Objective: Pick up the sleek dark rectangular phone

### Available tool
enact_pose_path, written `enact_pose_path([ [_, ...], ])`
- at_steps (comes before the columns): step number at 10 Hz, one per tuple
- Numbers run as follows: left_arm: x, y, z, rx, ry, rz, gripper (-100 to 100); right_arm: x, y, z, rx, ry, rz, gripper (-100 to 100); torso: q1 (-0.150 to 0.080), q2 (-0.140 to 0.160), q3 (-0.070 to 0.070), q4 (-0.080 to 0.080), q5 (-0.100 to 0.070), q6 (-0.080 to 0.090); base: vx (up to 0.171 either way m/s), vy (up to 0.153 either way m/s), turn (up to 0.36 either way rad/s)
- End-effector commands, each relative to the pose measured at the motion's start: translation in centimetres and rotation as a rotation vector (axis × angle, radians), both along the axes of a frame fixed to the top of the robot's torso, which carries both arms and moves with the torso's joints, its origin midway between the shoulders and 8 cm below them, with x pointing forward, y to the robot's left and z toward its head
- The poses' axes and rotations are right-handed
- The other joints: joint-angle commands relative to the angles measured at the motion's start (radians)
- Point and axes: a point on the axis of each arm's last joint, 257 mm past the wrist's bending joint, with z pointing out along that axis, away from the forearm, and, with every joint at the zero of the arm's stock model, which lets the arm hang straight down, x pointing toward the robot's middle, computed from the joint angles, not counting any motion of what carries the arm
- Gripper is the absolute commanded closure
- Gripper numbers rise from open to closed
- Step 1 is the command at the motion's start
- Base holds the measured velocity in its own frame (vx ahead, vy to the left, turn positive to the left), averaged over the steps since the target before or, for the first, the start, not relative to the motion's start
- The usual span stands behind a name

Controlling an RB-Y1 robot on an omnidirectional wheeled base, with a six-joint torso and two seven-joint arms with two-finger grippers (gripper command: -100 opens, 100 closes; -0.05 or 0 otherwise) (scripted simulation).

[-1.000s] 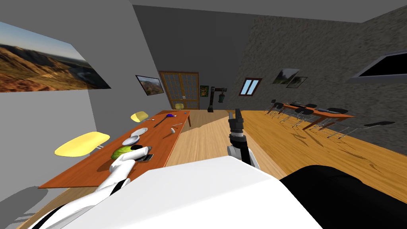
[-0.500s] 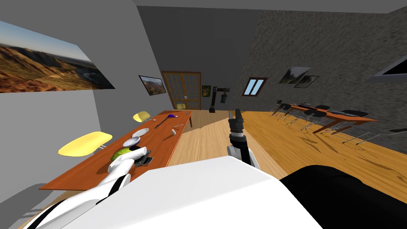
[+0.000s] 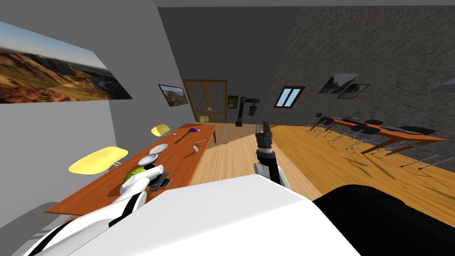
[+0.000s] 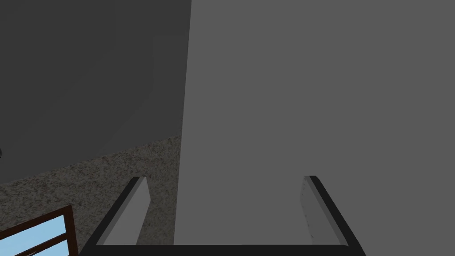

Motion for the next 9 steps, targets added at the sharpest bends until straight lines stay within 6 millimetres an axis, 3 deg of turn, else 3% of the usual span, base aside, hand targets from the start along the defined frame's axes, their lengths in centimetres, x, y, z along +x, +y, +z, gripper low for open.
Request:
enact_pose_path([
  [1,-0.9,-0.5,-0.5,-0.025,0.029,0.010,-100,0.0,0.0,0.0,0.000,0.000,0.000,0,0.000,0.000,0.000,0.000,0.000,0.000,0.060,0.006,0.050],
  [3,-2.2,-1.3,-1.0,-0.065,0.072,0.025,-100,0.0,0.0,0.0,0.000,0.000,0.000,0,0.000,0.000,0.000,0.000,0.000,0.000,0.086,0.017,0.083],
  [4,-1.8,-0.8,-0.7,-0.050,0.054,0.020,-100,0.0,0.0,0.0,0.000,0.000,0.000,0,0.001,-0.001,-0.001,0.000,0.000,0.000,0.049,0.007,0.022],
  [5,-1.9,-0.8,-0.8,-0.054,0.059,0.020,0,0.0,0.0,0.0,0.000,0.000,0.000,0,0.000,0.001,0.000,0.000,0.000,0.000,0.008,0.001,-0.005],
  [6,-2.3,-1.5,-1.7,-0.052,0.059,0.022,-100,0.0,0.0,0.0,0.000,0.000,0.000,0,0.000,0.003,0.002,0.001,0.000,0.000,0.017,0.033,-0.008],
  [9,-2.9,-2.4,-2.9,-0.052,0.059,0.024,-100,0.0,0.0,0.0,0.000,0.000,0.000,0,0.004,0.003,0.002,0.001,0.001,0.000,0.027,0.061,-0.012],
])
